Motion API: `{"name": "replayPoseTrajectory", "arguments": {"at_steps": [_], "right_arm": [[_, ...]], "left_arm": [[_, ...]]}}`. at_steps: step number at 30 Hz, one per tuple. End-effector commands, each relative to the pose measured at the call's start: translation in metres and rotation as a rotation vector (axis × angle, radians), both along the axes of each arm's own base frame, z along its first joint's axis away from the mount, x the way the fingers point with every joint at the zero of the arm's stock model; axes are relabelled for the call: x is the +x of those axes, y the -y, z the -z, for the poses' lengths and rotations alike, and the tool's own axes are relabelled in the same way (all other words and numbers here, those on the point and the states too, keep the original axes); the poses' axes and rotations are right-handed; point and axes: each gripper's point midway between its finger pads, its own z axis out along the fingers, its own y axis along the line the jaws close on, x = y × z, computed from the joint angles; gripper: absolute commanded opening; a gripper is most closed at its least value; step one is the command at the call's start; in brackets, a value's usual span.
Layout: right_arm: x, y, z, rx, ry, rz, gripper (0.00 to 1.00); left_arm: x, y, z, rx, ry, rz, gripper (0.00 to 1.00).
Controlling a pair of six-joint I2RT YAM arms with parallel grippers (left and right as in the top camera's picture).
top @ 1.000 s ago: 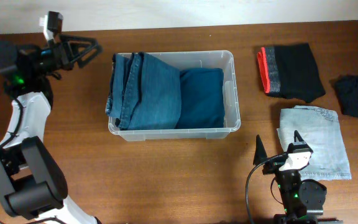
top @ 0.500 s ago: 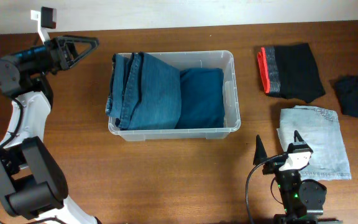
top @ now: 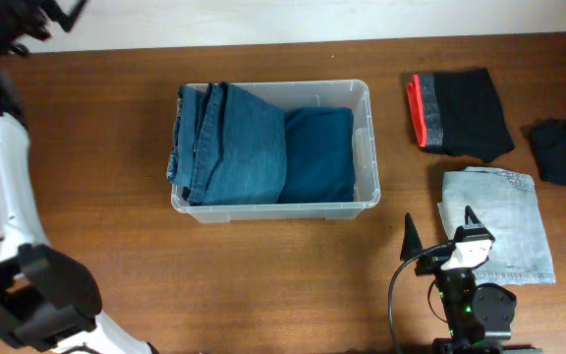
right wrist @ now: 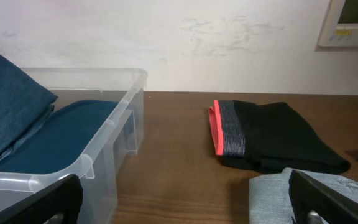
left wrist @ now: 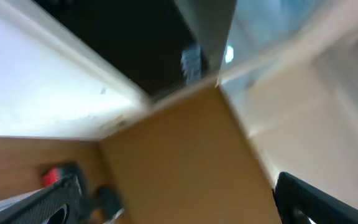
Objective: Pack container
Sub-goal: 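Open the left gripper and withdraw it up and left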
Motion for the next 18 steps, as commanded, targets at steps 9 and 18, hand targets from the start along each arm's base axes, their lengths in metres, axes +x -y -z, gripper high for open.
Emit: {"name": "replayPoseTrajectory", "arguments": {"at_steps": [9, 18], "right_arm": [[0.0, 0.001, 0.002, -0.002, -0.001, 0.0, 0.99], [0.0, 0.001, 0.002, -0.002, -0.001, 0.0, 0.99]], "left_arm": [[0.055, -0.107, 0.023, -0.386, -0.366, -0.469, 0.99], [0.017, -0.179, 0.212, -0.31, -1.081, -1.082, 0.99]]}}
